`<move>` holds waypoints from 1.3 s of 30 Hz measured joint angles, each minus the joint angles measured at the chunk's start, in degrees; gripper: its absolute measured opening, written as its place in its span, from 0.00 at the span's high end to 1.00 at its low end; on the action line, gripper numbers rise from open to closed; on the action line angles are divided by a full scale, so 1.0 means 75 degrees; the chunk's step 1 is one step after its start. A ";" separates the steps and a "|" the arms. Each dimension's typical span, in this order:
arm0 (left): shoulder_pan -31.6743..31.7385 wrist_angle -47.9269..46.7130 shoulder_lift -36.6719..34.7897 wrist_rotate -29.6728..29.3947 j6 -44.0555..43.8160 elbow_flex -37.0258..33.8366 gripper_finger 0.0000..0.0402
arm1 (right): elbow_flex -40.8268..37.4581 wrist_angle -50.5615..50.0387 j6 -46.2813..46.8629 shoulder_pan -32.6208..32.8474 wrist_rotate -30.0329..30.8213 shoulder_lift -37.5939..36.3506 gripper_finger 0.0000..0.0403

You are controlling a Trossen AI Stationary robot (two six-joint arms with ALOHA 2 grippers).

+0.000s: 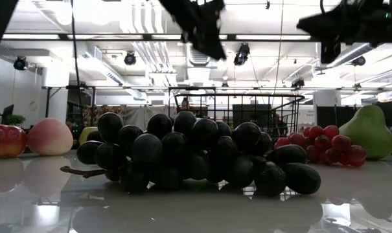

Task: Build produce basket
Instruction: Put the green lime into the black wire basket

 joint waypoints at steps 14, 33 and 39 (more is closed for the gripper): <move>-0.1443 0.4539 -0.2432 0.0926 0.0787 -0.3982 0.32 | 0.2634 -0.3134 0.0662 0.1703 -0.0035 0.1343 0.93; -0.1450 0.8982 -0.4876 0.1002 0.2172 -0.7772 0.32 | 0.4263 -0.3906 0.3631 0.3159 0.1168 0.4699 0.93; -0.1450 0.8991 -0.5688 0.1004 0.2318 -0.8282 0.32 | 0.4818 -0.3898 0.3334 0.3157 0.1814 0.5888 0.93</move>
